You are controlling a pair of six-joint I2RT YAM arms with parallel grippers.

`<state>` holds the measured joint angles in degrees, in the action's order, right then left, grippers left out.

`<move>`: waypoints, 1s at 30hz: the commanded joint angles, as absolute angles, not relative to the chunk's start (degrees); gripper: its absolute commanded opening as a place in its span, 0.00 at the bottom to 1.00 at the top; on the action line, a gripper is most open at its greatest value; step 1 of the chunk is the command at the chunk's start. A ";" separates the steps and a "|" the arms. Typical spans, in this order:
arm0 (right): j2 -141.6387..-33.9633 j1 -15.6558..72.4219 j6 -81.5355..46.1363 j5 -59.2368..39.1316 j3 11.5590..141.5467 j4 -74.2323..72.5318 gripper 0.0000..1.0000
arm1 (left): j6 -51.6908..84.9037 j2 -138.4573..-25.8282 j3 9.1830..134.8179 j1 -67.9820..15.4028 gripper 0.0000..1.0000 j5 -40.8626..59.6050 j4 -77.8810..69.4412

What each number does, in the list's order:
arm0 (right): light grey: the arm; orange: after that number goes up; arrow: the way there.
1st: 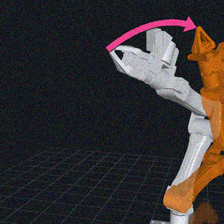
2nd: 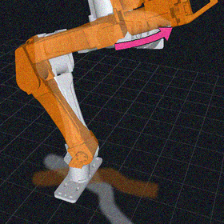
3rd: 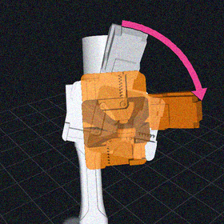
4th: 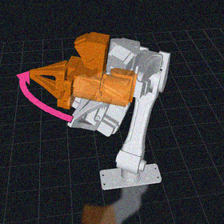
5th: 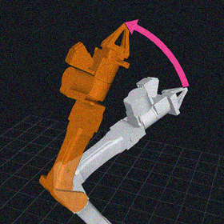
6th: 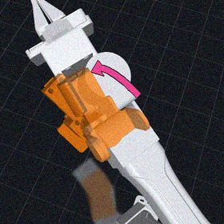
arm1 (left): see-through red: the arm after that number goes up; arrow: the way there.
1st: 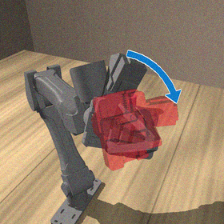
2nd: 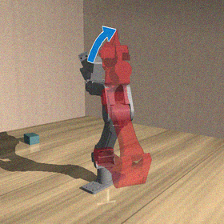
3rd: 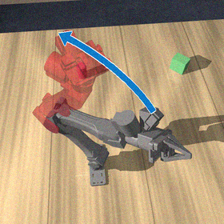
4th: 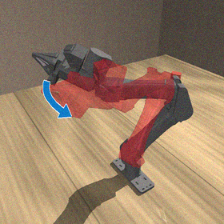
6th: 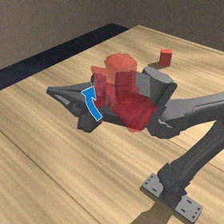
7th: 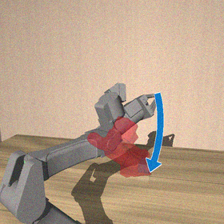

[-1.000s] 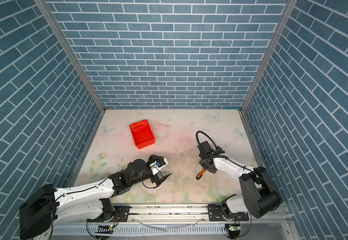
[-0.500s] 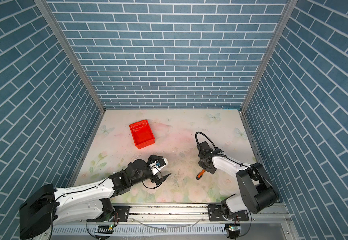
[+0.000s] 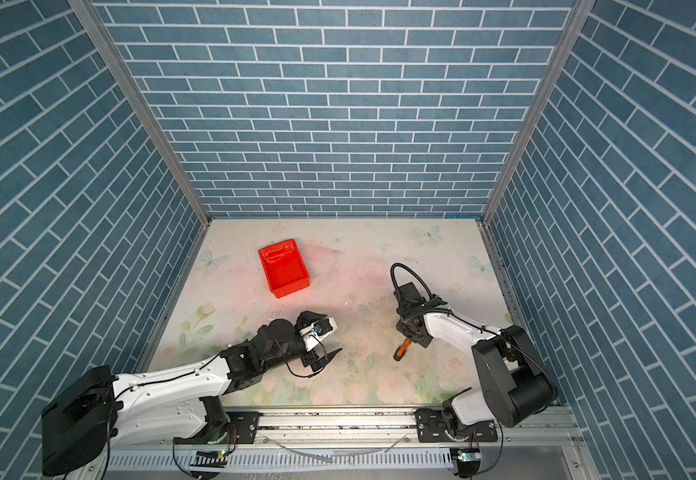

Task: Put the screwdriver in the bin
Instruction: 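Close the right gripper on the screwdriver handle and lift it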

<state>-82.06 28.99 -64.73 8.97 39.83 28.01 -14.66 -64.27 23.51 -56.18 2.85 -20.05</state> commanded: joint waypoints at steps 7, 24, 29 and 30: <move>-76.46 29.27 -58.88 12.66 40.08 29.03 0.00 | -8.78 -65.17 22.38 -56.38 1.00 -0.75 -25.08; -57.12 29.26 -31.23 5.12 35.50 6.62 0.00 | 13.52 -76.92 35.87 -53.84 1.00 5.86 -20.43; -55.26 29.28 -26.00 -3.44 34.39 -1.79 0.00 | 19.97 -80.18 36.87 -53.71 1.00 9.16 -29.18; -55.32 29.24 -25.39 -4.63 34.18 -3.65 0.00 | 21.18 -80.68 37.27 -53.70 1.00 9.60 -30.65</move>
<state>-56.10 28.99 -31.27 1.63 35.62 4.60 15.20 -79.53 36.07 -54.11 6.59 -25.02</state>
